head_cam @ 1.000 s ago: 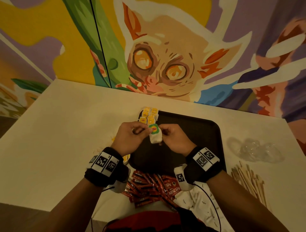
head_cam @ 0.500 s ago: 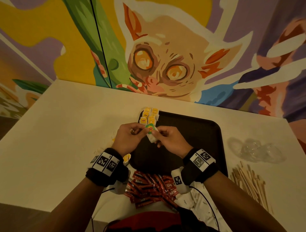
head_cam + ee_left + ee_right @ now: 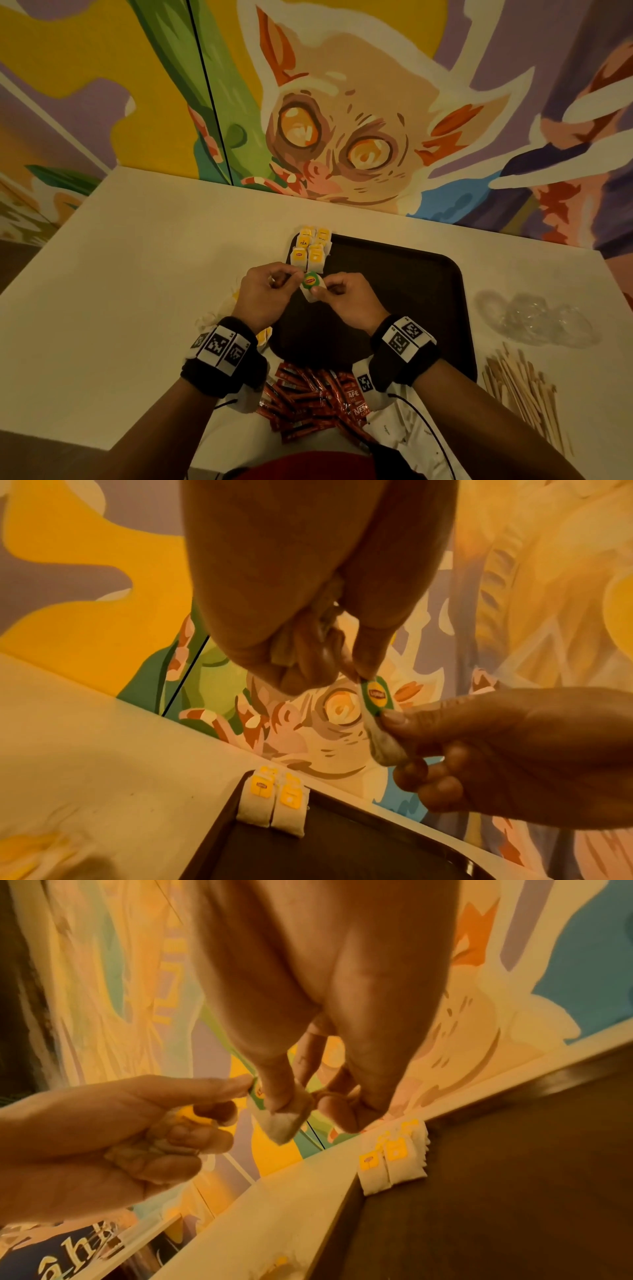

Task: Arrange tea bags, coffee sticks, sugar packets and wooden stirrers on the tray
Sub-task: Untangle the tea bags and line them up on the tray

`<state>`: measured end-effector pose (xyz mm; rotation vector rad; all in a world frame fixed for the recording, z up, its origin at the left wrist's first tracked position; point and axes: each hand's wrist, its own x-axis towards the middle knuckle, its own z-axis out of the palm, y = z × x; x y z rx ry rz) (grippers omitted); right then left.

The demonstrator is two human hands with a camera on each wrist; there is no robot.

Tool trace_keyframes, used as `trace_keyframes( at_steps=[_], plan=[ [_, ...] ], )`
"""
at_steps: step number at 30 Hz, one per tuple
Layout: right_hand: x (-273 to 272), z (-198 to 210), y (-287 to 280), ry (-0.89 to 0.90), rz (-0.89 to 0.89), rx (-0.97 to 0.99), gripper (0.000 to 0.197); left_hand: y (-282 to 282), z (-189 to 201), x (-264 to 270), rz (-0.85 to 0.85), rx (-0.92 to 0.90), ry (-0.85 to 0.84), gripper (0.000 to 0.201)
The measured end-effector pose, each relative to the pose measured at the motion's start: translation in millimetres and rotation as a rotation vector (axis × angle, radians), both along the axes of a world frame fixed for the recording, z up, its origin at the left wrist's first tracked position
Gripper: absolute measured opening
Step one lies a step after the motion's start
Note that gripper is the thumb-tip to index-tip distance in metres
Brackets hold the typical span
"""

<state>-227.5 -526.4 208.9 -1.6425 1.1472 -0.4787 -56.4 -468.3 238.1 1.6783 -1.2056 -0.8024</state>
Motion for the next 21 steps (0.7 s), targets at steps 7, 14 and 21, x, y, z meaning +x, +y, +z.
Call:
trace_keyframes(
  at_steps=[7,14,21],
  plan=[
    [11.2,-25.4,-24.1,0.132,-0.128,0.066,0.023,-3.6,-13.0,12.6,0.177,0.217,0.321,0.007],
    [40.1,-39.5,-53.0,0.253,-0.137,0.091,0.033,-10.0,-17.6,22.6,0.274,0.352,0.637,0.014],
    [64.5,-62.7,-81.2,0.375,-0.101,0.111,0.023,-26.1,-23.3,25.2,0.267,0.425,0.66,0.016]
  ],
)
